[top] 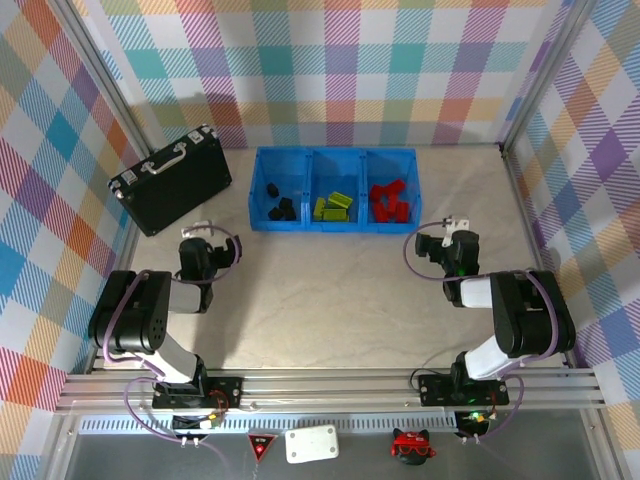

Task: Sort the legos into containers by color
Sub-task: Reset both arms

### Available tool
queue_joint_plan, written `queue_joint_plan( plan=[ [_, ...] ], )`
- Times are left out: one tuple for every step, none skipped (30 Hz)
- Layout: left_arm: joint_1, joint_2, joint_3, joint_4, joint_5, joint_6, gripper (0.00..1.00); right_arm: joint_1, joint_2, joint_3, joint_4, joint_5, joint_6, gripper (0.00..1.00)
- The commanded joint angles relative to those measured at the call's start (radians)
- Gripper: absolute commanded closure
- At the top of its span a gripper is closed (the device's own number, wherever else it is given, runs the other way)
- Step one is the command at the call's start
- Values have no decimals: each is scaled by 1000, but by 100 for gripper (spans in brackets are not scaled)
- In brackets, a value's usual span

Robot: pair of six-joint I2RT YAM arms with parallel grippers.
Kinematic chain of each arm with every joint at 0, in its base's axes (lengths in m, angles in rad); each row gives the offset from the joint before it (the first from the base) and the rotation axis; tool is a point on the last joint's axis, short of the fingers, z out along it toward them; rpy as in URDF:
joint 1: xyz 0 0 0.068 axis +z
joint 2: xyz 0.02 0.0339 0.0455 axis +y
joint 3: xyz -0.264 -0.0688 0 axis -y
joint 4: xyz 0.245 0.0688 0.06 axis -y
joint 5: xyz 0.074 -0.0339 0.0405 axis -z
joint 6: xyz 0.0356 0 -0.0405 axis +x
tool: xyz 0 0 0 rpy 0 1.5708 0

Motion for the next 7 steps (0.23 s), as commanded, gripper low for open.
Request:
queue_joint_plan(
  plan=[
    [-27, -5, 37, -36, 8, 62, 0, -7, -5, 14, 60, -26, -8, 1],
    [-28, -1, 35, -23, 7, 61, 0, -8, 6, 12, 77, -29, -8, 1],
    [-28, -1, 35, -23, 7, 63, 0, -8, 0, 10, 75, -37, -19, 1],
    [-28, -4, 37, -33, 7, 62, 0, -6, 3, 12, 76, -70, -30, 1],
    [-28, -1, 37, -26, 8, 62, 0, -7, 3, 18, 62, -82, -31, 1],
    [-28, -1, 37, -24, 8, 62, 0, -9, -2, 13, 65, -82, -29, 1],
    [-28, -2, 37, -29, 8, 61, 0, -8, -4, 4, 83, -74, -32, 1]
  ],
)
